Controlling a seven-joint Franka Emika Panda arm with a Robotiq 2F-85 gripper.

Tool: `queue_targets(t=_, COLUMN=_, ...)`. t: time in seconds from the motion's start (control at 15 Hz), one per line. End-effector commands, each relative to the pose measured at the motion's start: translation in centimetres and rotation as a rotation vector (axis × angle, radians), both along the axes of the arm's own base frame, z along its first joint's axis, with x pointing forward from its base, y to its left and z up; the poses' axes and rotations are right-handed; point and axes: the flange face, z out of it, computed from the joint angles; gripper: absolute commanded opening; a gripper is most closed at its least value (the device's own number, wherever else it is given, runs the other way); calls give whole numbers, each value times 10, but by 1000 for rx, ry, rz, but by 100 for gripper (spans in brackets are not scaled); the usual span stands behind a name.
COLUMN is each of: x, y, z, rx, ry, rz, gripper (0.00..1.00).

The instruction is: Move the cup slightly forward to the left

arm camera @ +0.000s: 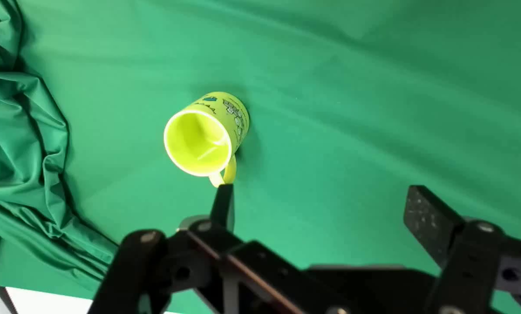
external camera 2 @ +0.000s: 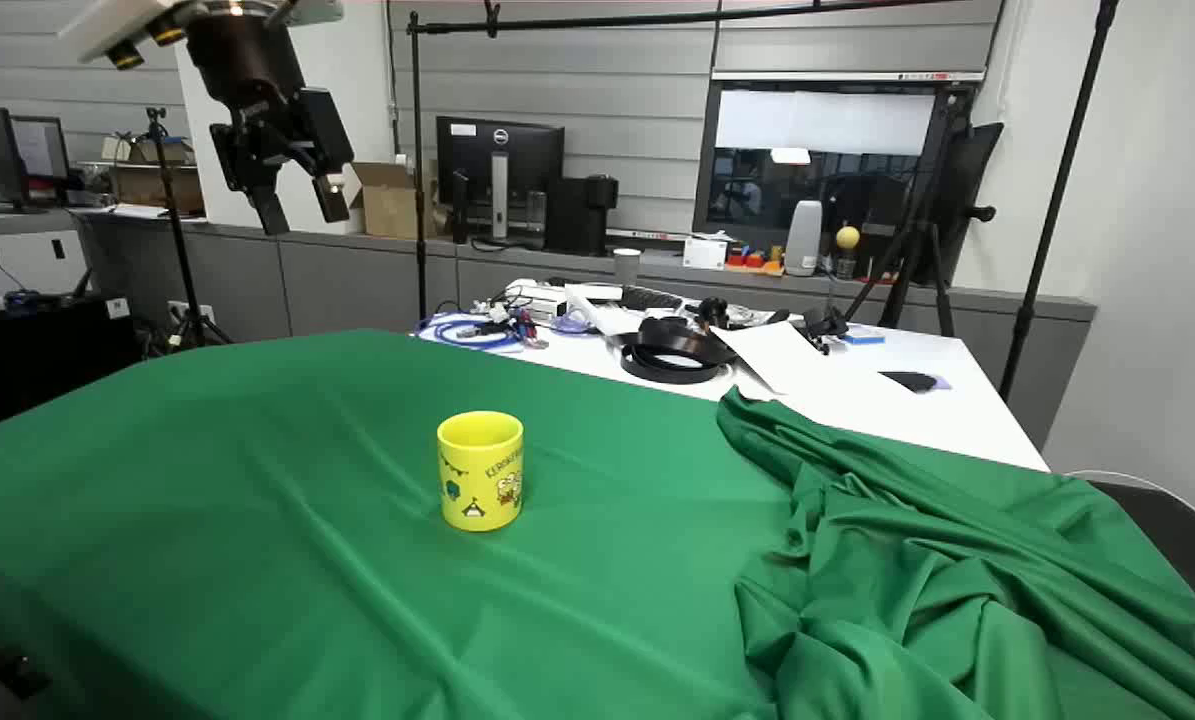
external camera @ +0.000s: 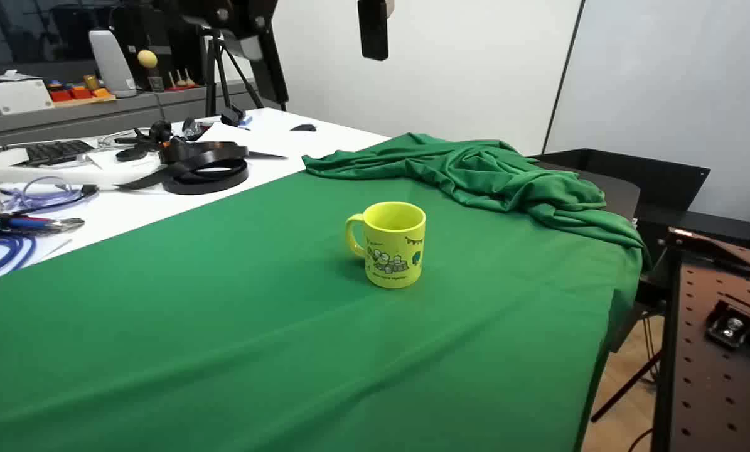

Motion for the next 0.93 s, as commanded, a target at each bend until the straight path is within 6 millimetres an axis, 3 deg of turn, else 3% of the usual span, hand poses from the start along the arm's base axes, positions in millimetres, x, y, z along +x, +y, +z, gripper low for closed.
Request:
queue_targets(t=0.0, x=0, y=0, z=1, rx=0, ry=1, rz=0, gripper=100)
queue_targets(t=0.6, x=0, y=0, z=1, rx=1, ry=0, rz=1, gripper=100)
queue_targets(t=0.87, x=29, y=-26, z=-8, rx=-77, ry=-86, rz=-29, gripper=100)
